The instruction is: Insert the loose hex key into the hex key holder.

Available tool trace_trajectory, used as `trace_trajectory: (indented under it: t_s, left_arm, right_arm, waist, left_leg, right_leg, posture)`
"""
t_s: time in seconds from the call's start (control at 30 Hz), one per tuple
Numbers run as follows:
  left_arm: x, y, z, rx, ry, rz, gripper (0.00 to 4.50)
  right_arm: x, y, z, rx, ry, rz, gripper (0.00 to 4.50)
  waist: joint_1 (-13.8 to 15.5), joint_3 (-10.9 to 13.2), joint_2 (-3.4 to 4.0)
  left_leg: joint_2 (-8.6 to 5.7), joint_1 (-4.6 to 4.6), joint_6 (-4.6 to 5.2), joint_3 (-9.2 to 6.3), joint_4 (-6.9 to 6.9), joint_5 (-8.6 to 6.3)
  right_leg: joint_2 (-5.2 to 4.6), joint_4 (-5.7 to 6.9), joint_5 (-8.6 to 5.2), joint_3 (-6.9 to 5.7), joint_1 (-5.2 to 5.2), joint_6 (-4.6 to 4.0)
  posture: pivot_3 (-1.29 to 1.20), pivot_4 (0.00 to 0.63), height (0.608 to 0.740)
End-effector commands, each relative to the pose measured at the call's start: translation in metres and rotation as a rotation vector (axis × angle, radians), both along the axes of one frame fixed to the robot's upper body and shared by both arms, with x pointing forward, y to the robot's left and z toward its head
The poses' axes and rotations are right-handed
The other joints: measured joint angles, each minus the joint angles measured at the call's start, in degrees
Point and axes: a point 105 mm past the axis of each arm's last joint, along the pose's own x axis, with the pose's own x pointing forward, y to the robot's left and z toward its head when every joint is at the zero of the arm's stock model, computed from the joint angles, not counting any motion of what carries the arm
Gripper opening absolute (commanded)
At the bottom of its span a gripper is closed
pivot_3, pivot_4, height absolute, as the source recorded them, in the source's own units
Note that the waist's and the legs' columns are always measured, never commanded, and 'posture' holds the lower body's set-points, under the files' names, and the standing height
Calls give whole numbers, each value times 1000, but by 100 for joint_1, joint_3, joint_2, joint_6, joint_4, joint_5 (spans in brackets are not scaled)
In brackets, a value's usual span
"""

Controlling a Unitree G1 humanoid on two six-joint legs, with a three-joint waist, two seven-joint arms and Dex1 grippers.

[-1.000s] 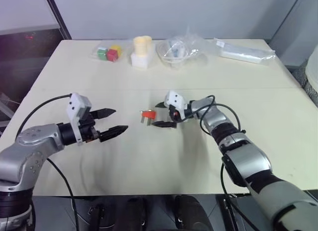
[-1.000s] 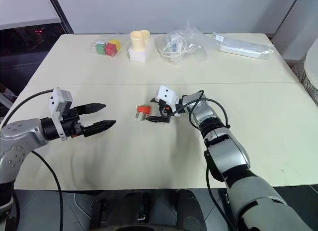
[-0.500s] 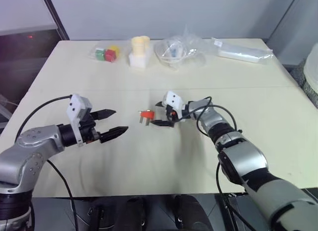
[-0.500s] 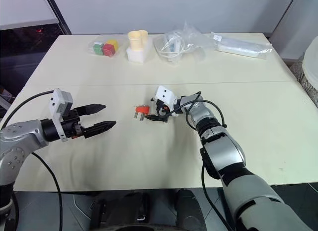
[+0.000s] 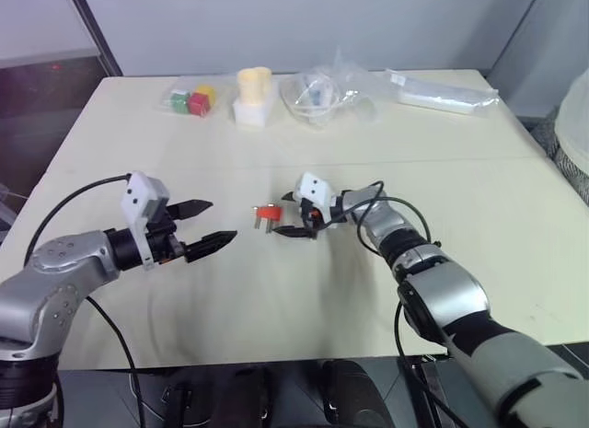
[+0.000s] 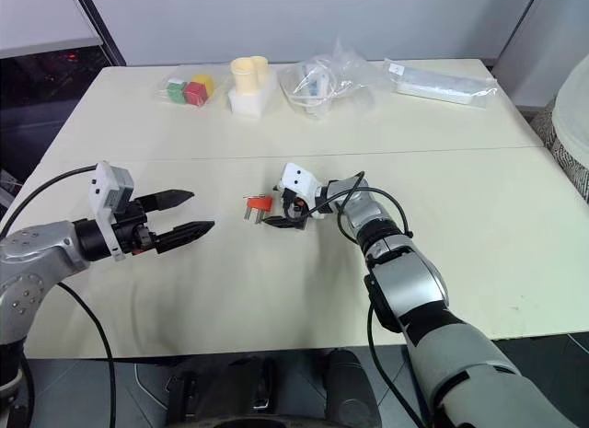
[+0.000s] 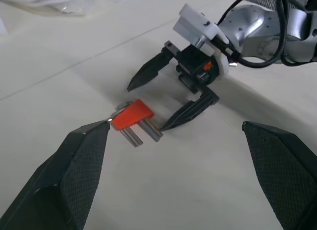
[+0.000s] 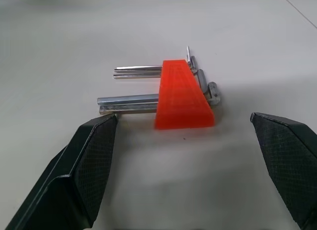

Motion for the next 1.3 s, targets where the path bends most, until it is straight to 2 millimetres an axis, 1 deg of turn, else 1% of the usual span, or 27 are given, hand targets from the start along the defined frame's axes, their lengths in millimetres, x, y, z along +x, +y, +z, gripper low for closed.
trace_trajectory:
  t_s: [0.03,0.23,0.27,0.33,0.43,0.47,0.5,0.7,0.77,0.8,0.87,0.93,1.0,1.07,1.23,1.3]
  left_arm:
    - [-4,3,12,11,-47,10,4479]
    - [-5,4,13,12,-51,23,4479]
    - [-5,4,13,12,-52,25,4500]
    - [-5,4,13,12,-54,29,4500]
    - [-5,5,16,13,-67,46,4500]
    - [-5,6,16,12,-70,50,4500]
    - [-6,6,17,11,-71,54,4500]
    - [-9,9,16,12,-66,68,4500]
    - [-9,8,15,11,-64,67,4500]
    - [-8,7,14,9,-62,63,4500]
    - [-7,4,12,0,-57,55,4500]
    - [-6,1,9,-3,-49,47,4500]
    - [-4,0,6,-9,-43,42,4500]
    - [0,-2,3,-16,-38,42,4500]
    - [12,-5,-1,-50,-46,41,4500]
    - [21,-10,-4,-79,-38,24,4500]
  right_arm:
    - [2,8,10,6,-28,14,4476]
    - [0,11,7,0,-17,23,4476]
    - [0,12,6,0,-16,23,3928]
    - [-1,13,5,-1,-11,29,3236]
    - [-4,17,1,-3,4,43,1645]
    - [-5,18,0,-4,6,43,1183]
    - [-5,19,0,-5,6,42,1026]
    - [-6,21,-3,-7,9,45,1029]
    - [-5,19,1,3,-33,46,1029]
    - [-2,15,6,10,-95,35,1029]
    - [3,5,20,14,-277,17,1029]
    - [2,-4,32,36,-411,6,1029]
    - [2,-12,39,54,-489,-19,1029]
    - [-7,-18,45,48,-606,0,1029]
    - [-30,-23,53,12,-773,49,1029]
    - [-44,-24,62,-9,-906,85,1029]
  waist:
    - [0,0,0]
    - [0,0,0]
    - [0,0,0]
    - [-2,0,0]
    - [0,0,0]
    - [-1,0,0]
    - [0,0,0]
    - [-5,-1,0]
    - [-5,-1,0]
    - [-4,-1,0]
    - [9,0,1]
    - [32,0,1]
    - [38,0,1]
    - [20,0,1]
    - [18,0,0]
    - [22,0,1]
  left_leg:
    - [0,1,-1,0,0,0]
    - [0,7,-4,0,0,2]
    - [0,7,-4,0,0,2]
    - [0,9,-5,0,0,3]
    - [0,8,-8,-1,0,5]
    - [0,9,-8,-1,1,5]
    - [0,10,-8,-1,0,5]
    - [1,11,-8,-1,0,5]
    - [2,11,-9,-1,0,5]
    - [2,11,-10,-1,0,6]
    - [2,11,-11,-1,1,6]
    - [0,10,-12,-1,1,7]
    - [-5,9,-12,-1,3,7]
    - [-5,9,-12,0,4,7]
    - [3,10,-11,0,4,7]
    - [3,10,-11,1,4,7]
  right_leg:
    - [0,3,0,0,-1,0]
    - [0,27,-1,1,-6,-1]
    - [0,28,-1,1,-7,-1]
    - [0,29,-1,1,-7,-1]
    - [1,31,-1,2,-7,-2]
    - [1,32,-1,2,-7,-2]
    - [1,33,-1,2,-7,-2]
    - [3,34,-1,3,-7,-2]
    - [3,34,-1,3,-7,-3]
    - [3,34,0,3,-7,-3]
    - [4,34,0,3,-7,-3]
    - [2,35,0,3,-7,-3]
    - [-2,33,0,3,-4,-3]
    - [-1,32,0,3,-4,-3]
    - [11,36,0,5,-6,-3]
    - [13,34,0,6,-6,-3]
  posture:
    - [0,150,740]
    - [0,150,740]
    - [0,150,740]
    - [0,150,740]
    - [0,150,740]
    - [0,150,740]
    - [0,150,740]
    - [0,150,740]
    - [0,150,740]
    - [0,150,740]
    - [0,150,740]
    - [0,150,740]
    - [0,150,740]
    - [0,150,740]
    - [0,150,740]
    - [0,150,740]
